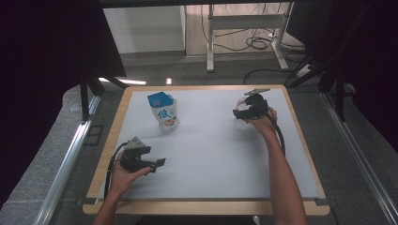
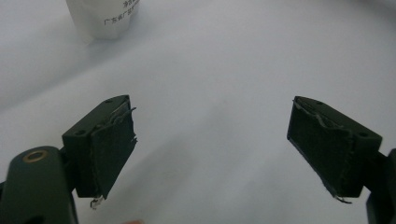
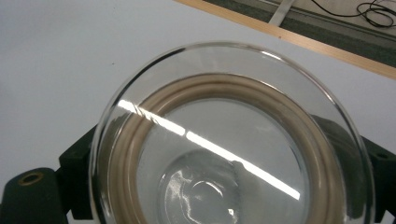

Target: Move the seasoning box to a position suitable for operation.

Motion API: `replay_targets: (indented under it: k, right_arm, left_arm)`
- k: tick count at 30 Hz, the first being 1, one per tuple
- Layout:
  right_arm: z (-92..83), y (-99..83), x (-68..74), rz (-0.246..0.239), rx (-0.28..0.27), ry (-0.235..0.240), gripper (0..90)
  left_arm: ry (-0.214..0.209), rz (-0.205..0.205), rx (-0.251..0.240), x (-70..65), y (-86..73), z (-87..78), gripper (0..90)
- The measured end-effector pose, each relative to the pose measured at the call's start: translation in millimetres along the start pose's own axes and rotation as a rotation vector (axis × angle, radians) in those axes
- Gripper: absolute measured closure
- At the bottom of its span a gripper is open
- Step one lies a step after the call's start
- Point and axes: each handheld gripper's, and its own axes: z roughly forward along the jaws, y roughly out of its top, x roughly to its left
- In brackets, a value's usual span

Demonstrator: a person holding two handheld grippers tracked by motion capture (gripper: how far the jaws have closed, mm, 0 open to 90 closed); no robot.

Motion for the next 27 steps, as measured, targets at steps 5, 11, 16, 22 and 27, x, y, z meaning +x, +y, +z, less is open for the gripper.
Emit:
replay_targets:
  k: [5,11,16,22,27]
  right_arm:
    - [-2.7,-0.7,0.7,0.000,0.004,0.000,11.2]
    - [-16.3,-4.2,5.1,-0.019,-0.006,0.029,11.3]
    - [-30.8,-8.9,9.9,-0.031,-0.017,0.043,11.3]
    - [-46.5,-12.2,19.1,-0.051,-0.021,0.058,11.3]
    - [-61.8,-27.1,29.9,-0.073,-0.019,0.083,11.3]
  left_arm:
    - [0.002,0.002,0.003,0.7,-0.2,0.8,14.8]
    - [0.000,-0.004,-0.009,0.5,0.0,-3.1,14.9]
    - [-0.008,-0.004,-0.016,0.5,0.5,-4.7,14.9]
    - [-0.004,0.006,-0.030,-3.1,2.5,-6.4,15.0]
    - [-0.005,0.004,-0.021,-3.4,1.2,-4.3,15.0]
